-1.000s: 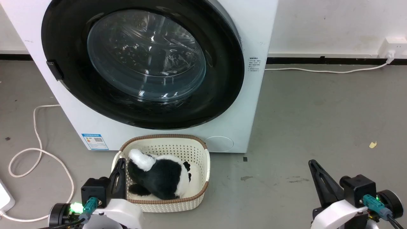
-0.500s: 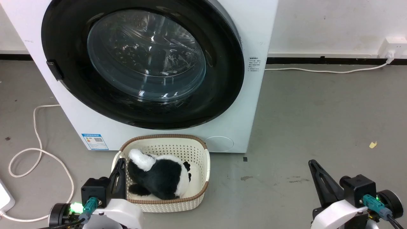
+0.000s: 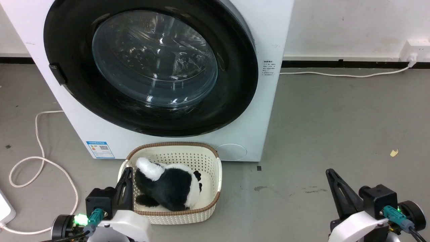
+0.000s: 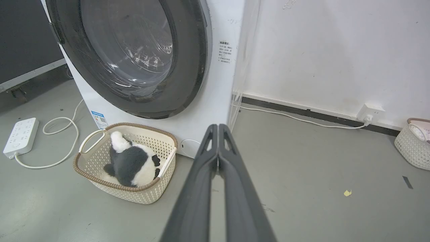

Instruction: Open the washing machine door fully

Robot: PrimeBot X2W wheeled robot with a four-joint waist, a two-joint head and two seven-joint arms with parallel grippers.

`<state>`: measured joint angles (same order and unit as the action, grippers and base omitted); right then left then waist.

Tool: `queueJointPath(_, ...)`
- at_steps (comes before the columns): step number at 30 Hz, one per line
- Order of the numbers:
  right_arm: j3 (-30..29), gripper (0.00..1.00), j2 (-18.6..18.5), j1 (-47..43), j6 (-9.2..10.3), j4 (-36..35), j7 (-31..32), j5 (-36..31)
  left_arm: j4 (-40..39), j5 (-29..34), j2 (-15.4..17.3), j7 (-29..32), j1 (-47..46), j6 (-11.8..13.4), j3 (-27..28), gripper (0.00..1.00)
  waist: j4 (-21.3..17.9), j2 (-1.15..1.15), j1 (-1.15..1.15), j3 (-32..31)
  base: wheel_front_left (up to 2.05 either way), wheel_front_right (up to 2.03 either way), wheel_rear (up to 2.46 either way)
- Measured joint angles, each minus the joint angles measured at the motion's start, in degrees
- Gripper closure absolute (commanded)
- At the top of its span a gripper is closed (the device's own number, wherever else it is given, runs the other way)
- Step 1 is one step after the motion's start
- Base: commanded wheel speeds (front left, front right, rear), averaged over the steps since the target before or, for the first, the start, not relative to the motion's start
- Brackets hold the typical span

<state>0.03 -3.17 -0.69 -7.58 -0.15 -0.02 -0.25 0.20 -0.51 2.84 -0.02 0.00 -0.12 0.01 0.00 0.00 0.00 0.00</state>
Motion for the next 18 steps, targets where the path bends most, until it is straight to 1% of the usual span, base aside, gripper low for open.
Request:
queueJointPath(2, 0.0, 0.0, 0.0, 0.0, -0.01, 0.0, 0.0, 0.0, 0.0, -0.1, 0.0, 0.0, 0.0, 0.0, 0.0, 0.0, 0.0, 0.0, 0.0, 0.0, 0.0, 0.0, 0.0)
queueJointPath(3, 0.0, 1.0, 0.0, 0.0, -0.01, 0.0, 0.0, 0.0, 0.0, -0.1, 0.0, 0.0, 0.0, 0.0, 0.0, 1.0, 0.0, 0.0, 0.0, 0.0, 0.0, 0.0, 0.0)
queueJointPath(4, 0.0, 0.0, 0.0, 0.0, -0.01, 0.0, 0.0, 0.0, 0.0, -0.1, 0.0, 0.0, 0.0, 0.0, 0.0, 0.0, 0.0, 0.0, 0.0, 0.0, 0.0, 0.0, 0.0)
queueJointPath(18, 0.1, 0.0, 0.0, -0.1, -0.01, -0.3, -1.2, 0.7, 0.1, -0.2, 0.0, -1.1, 0.0, 0.1, -0.8, 0.0, 0.2, 0.0, 0.0, 0.4, 0.0, 0.0, 0.0)
